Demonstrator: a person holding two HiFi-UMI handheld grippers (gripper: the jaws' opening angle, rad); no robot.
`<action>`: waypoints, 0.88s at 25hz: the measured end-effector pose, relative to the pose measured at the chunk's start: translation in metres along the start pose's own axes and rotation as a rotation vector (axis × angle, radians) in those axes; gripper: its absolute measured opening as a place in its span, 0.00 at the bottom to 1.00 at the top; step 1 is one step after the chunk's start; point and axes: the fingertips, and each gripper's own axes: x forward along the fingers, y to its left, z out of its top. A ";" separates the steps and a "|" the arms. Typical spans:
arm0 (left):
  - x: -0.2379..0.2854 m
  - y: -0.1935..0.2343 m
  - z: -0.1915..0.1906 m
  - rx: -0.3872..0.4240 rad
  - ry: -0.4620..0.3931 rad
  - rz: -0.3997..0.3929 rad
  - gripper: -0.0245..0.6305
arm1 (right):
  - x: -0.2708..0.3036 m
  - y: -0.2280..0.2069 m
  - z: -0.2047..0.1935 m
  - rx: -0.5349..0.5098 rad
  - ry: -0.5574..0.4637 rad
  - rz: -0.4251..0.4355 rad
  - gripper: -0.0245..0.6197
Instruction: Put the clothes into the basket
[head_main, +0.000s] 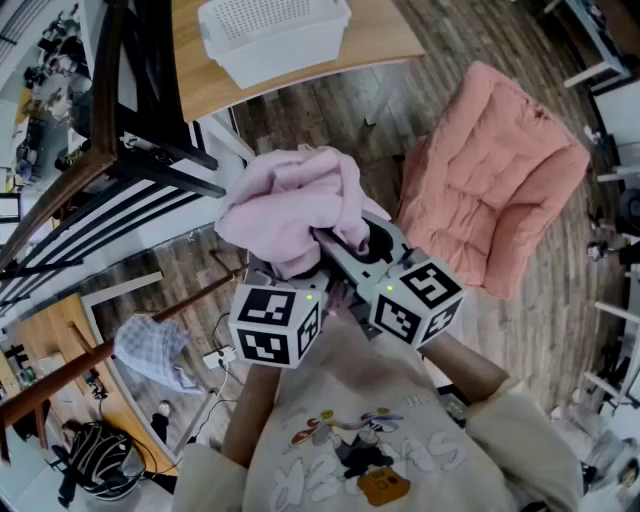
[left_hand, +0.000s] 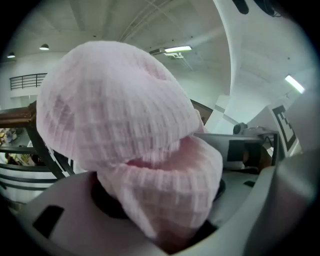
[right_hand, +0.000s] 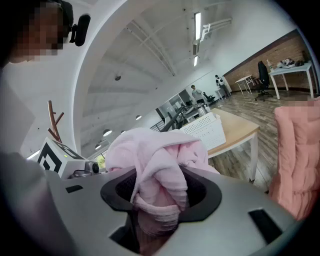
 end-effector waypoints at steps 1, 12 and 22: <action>0.000 -0.003 -0.003 -0.002 0.002 0.002 0.48 | -0.004 -0.001 -0.003 0.002 0.003 0.001 0.35; -0.010 -0.009 -0.025 -0.004 0.014 -0.022 0.48 | -0.015 0.007 -0.022 0.008 0.007 -0.028 0.36; -0.017 0.006 -0.017 0.020 0.000 -0.029 0.48 | -0.002 0.017 -0.017 0.018 -0.026 -0.034 0.36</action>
